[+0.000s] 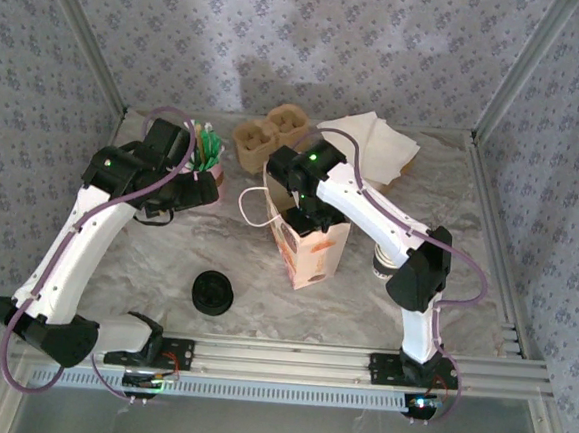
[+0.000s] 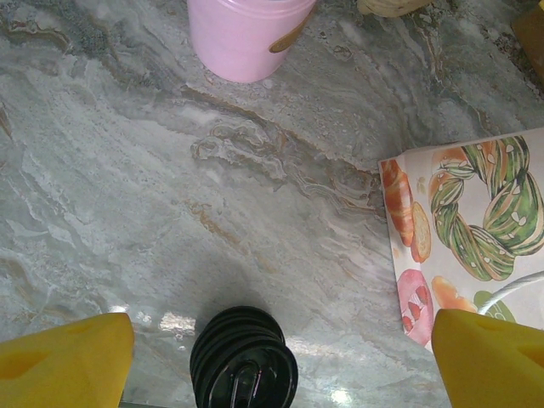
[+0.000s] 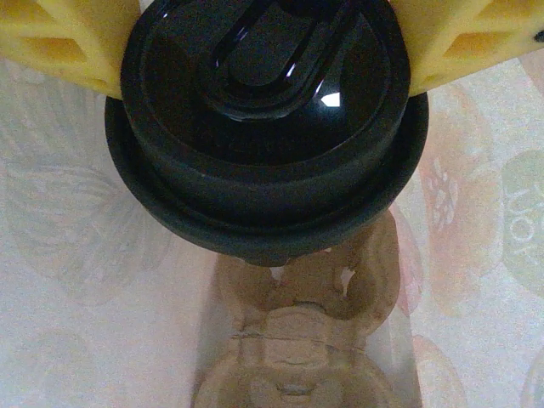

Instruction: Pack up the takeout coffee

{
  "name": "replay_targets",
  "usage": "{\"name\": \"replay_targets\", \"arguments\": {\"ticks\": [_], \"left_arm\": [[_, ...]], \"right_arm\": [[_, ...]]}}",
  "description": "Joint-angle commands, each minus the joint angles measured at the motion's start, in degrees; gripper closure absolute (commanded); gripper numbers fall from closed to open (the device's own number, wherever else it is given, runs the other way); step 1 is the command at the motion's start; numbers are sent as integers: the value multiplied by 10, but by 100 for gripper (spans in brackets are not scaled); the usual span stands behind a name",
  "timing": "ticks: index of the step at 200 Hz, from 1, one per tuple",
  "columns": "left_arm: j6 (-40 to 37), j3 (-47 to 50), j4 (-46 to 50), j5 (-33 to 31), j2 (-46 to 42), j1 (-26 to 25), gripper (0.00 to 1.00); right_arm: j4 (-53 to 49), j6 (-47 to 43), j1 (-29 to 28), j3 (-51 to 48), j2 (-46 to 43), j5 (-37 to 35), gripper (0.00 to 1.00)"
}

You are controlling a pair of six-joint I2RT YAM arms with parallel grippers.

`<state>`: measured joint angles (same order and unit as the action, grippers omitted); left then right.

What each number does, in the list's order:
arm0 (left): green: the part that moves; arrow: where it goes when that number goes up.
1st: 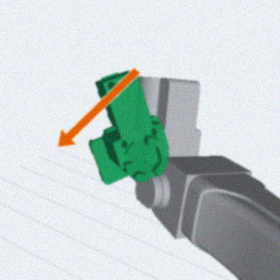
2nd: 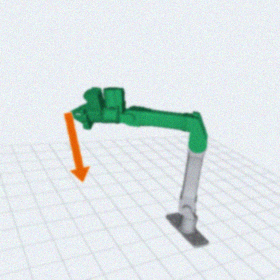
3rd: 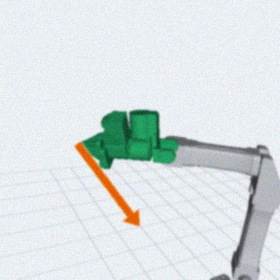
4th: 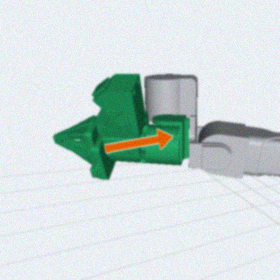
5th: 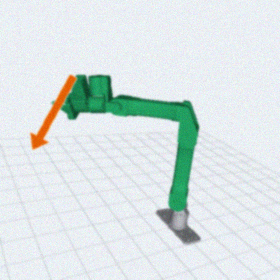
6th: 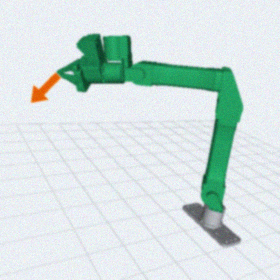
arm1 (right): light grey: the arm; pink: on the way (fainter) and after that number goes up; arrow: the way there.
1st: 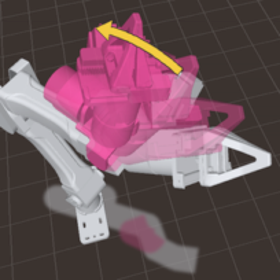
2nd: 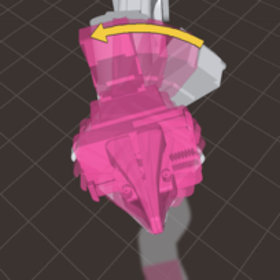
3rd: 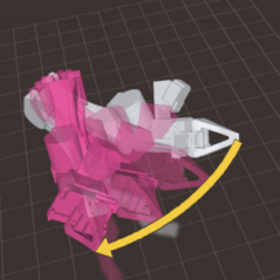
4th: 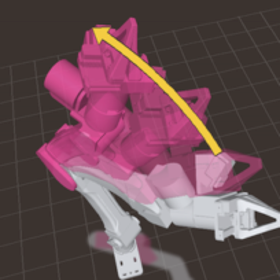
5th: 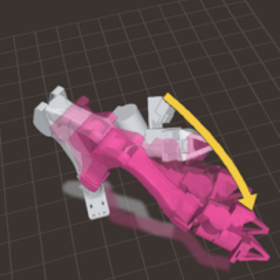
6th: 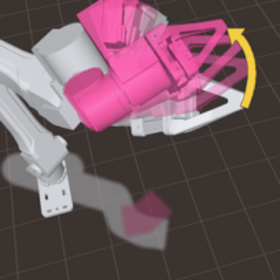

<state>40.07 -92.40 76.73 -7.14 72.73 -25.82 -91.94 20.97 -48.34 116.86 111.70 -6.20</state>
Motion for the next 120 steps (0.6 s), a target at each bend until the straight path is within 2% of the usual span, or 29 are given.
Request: {"name": "replay_targets", "arguments": {"ticks": [1,32,120], "left_arm": [[-11,-18,6,-11,-10,5,9],[-14,-21,7,-16,-10,4,6],[-11,-20,8,-15,-14,4,6]], "right_arm": [[-24,-6,5,-4,0,-1,34],[-23,-7,6,-4,0,0,34],[-18,-8,6,-3,-4,-1,34]]}}
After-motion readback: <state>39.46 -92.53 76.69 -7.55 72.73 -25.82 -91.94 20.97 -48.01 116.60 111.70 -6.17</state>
